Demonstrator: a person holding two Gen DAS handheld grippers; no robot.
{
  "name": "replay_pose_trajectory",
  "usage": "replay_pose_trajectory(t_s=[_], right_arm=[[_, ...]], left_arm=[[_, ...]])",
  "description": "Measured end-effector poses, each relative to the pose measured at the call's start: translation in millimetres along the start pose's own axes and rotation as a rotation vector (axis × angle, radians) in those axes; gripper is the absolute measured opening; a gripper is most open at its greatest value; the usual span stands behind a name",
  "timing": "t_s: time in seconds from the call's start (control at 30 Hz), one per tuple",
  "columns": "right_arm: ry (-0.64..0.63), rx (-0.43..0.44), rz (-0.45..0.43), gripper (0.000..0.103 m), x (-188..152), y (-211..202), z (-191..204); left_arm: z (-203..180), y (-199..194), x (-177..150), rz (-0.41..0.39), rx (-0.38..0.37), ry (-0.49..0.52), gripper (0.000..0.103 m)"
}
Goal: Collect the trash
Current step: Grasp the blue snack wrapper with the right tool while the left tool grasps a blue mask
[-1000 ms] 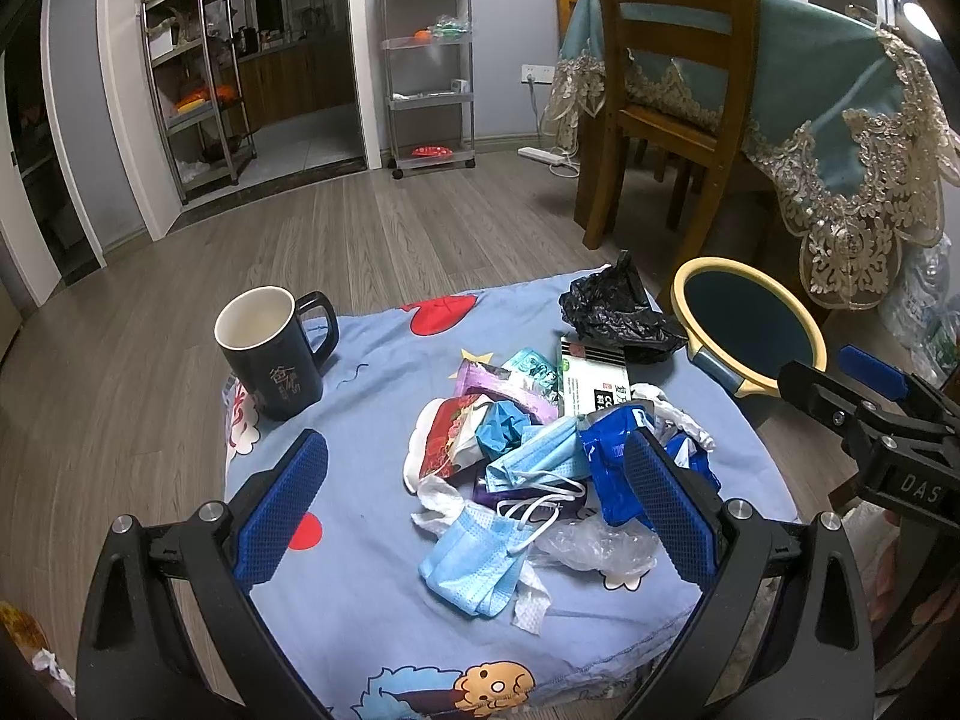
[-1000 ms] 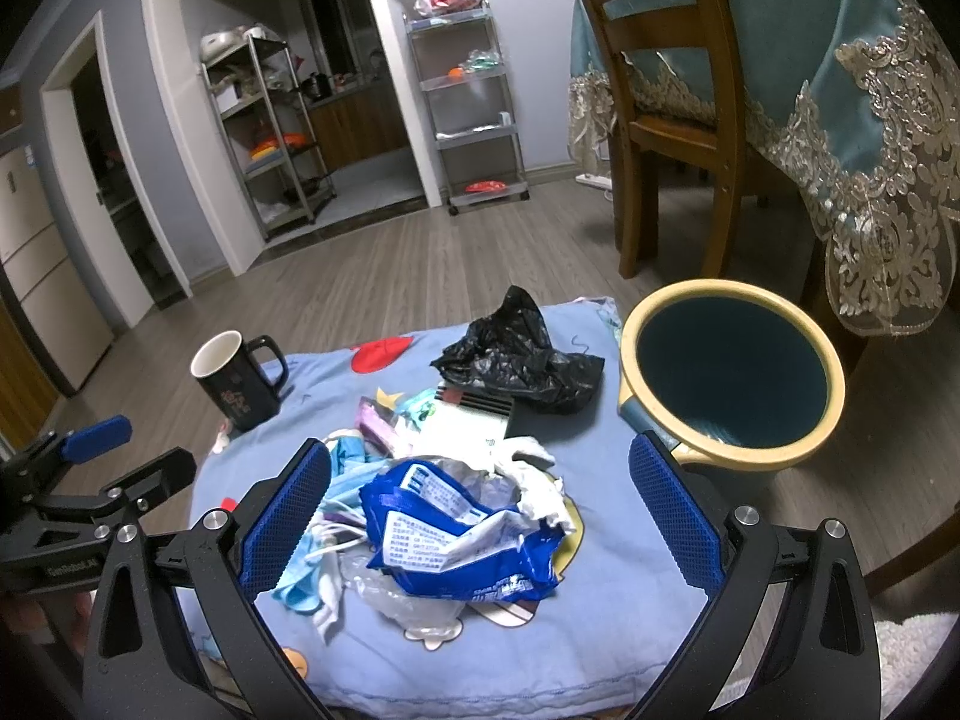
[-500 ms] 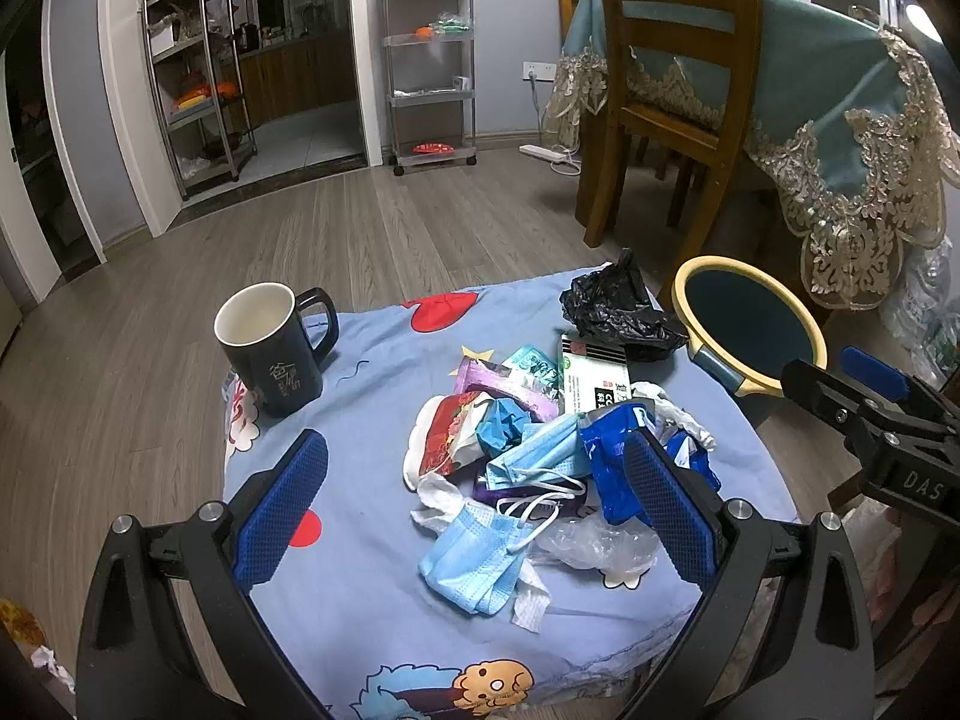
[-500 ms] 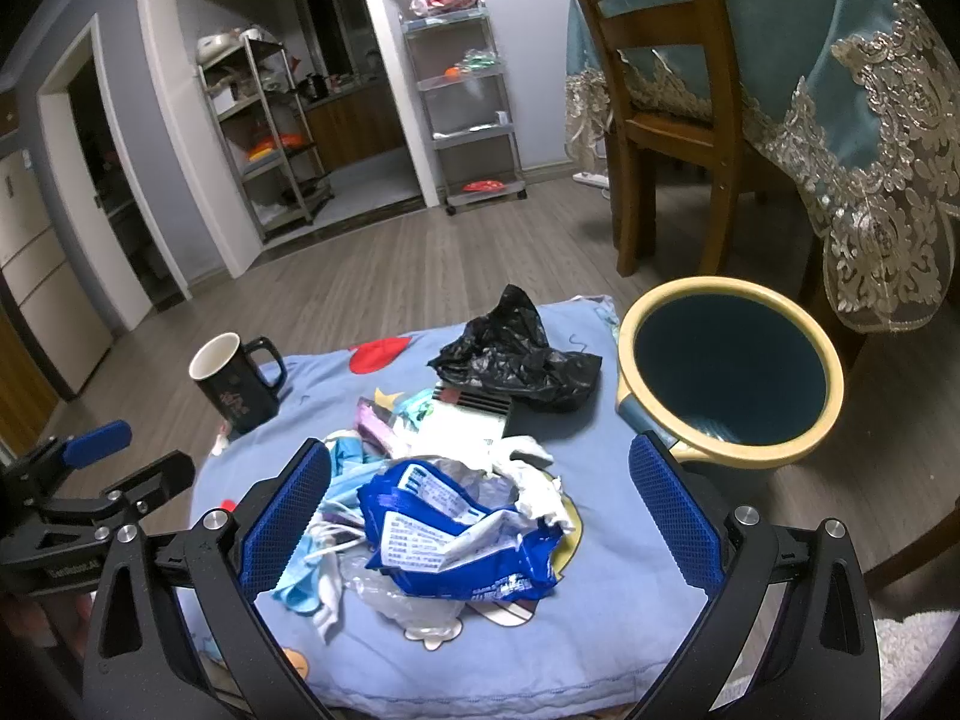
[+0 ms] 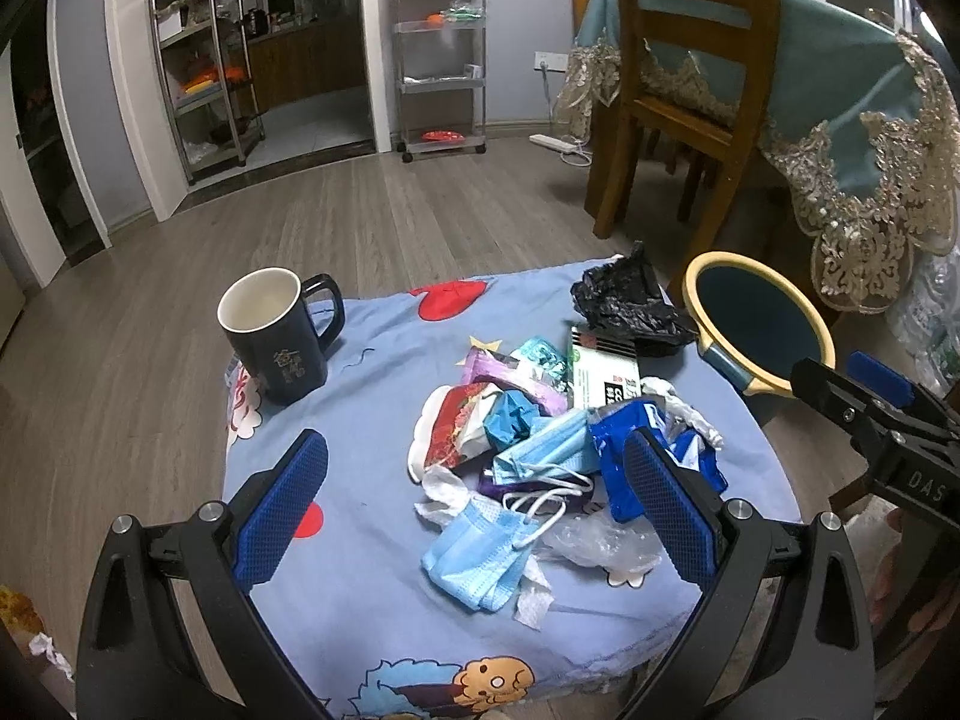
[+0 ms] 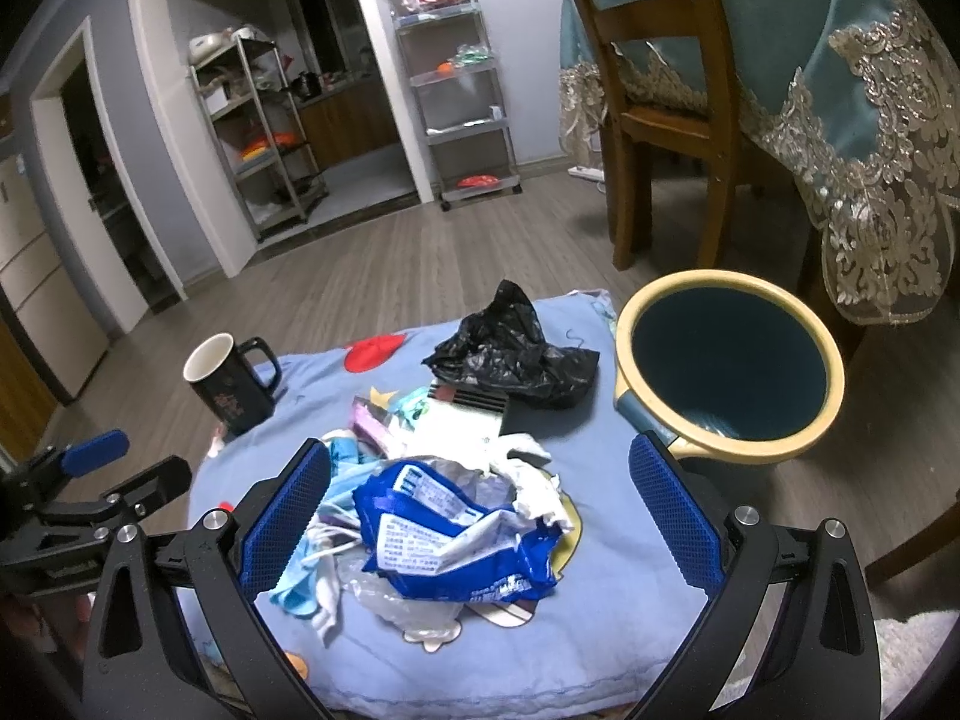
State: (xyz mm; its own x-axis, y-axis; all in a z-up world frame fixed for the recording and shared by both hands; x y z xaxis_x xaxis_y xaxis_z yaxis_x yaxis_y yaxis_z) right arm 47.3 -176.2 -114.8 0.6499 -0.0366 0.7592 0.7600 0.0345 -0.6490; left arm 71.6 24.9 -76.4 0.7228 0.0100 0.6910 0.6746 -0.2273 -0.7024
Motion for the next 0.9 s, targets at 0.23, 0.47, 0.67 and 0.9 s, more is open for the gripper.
replay_pose_trajectory(t_s=[0.23,0.47,0.67,0.9], right_arm=[[0.072,-0.044,0.078,0.099,3.3,30.3,-13.0],[0.013,0.005,0.176,0.099,-10.8,47.4,7.0],[-0.116,0.116,0.226,0.097,-29.4,48.6,48.1],[-0.252,0.1,0.305,0.066,-58.3,62.7,74.7]], left_arm=[[24.6,23.3,5.4,-0.004,0.083,0.007,0.097],[59.6,42.2,-12.5,0.055,0.067,-0.137,0.097],[74.6,34.8,-16.1,0.024,0.047,-0.209,0.097],[73.9,44.9,-32.1,0.1,0.061,-0.169,0.097]])
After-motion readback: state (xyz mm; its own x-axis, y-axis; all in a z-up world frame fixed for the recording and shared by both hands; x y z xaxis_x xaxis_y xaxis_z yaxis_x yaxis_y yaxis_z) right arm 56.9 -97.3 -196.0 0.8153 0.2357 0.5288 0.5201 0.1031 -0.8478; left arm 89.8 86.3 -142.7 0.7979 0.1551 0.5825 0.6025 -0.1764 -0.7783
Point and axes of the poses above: each gripper's, at about its wrist camera, not at the fingertips, and y roughly the way its jaws point, z to its left, x to its top, the point moved 8 cm from there along y, roughly the way its jaws point, and after that the axes turned 14 degrees about -x, right-handed, at the moved point
